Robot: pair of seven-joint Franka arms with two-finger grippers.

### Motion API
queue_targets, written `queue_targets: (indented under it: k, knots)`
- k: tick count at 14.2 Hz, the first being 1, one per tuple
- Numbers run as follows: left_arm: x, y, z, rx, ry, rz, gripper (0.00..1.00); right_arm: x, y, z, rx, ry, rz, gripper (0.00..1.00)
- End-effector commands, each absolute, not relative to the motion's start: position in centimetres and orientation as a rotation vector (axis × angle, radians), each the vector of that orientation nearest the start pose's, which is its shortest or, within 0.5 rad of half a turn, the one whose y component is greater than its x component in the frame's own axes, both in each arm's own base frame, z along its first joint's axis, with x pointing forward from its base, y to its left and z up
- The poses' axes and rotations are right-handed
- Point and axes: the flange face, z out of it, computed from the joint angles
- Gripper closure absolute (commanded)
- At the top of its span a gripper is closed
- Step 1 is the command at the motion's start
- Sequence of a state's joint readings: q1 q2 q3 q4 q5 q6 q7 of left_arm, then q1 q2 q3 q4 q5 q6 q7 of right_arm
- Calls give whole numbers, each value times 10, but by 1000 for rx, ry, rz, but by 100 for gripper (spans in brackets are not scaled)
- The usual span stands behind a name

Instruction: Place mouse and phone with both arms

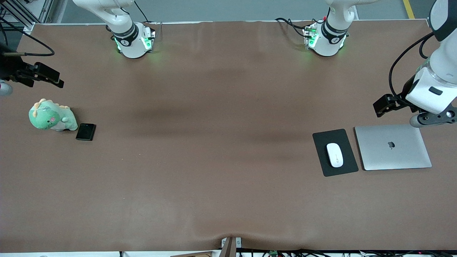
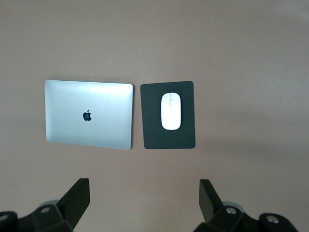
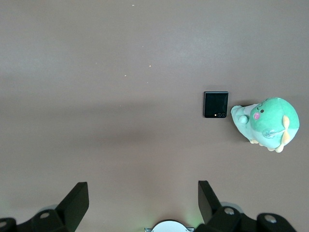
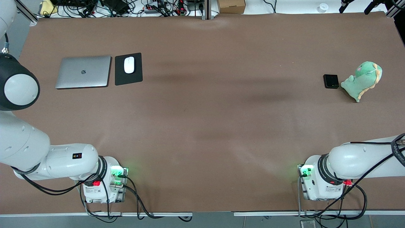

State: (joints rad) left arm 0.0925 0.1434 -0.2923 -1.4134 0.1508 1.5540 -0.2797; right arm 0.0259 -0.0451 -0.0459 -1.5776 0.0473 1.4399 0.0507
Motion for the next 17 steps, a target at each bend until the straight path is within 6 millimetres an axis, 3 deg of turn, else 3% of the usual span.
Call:
queue_targets:
  k: [1,6,7,17]
  knots:
    - [567,-83,648,-3100,-137,-67,0,525,-6,641,-3078,121,134,0]
    - [510,-85,658,-3138,-125,-26,0,525,-7,641,-3078,124,134,0]
    - [504,-75,659,-3142,-142,-27,0,525,-7,641,-3078,124,134,0]
    - [519,-58,660,-3134,-46,-16,0,525,-7,641,-3078,124,134,0]
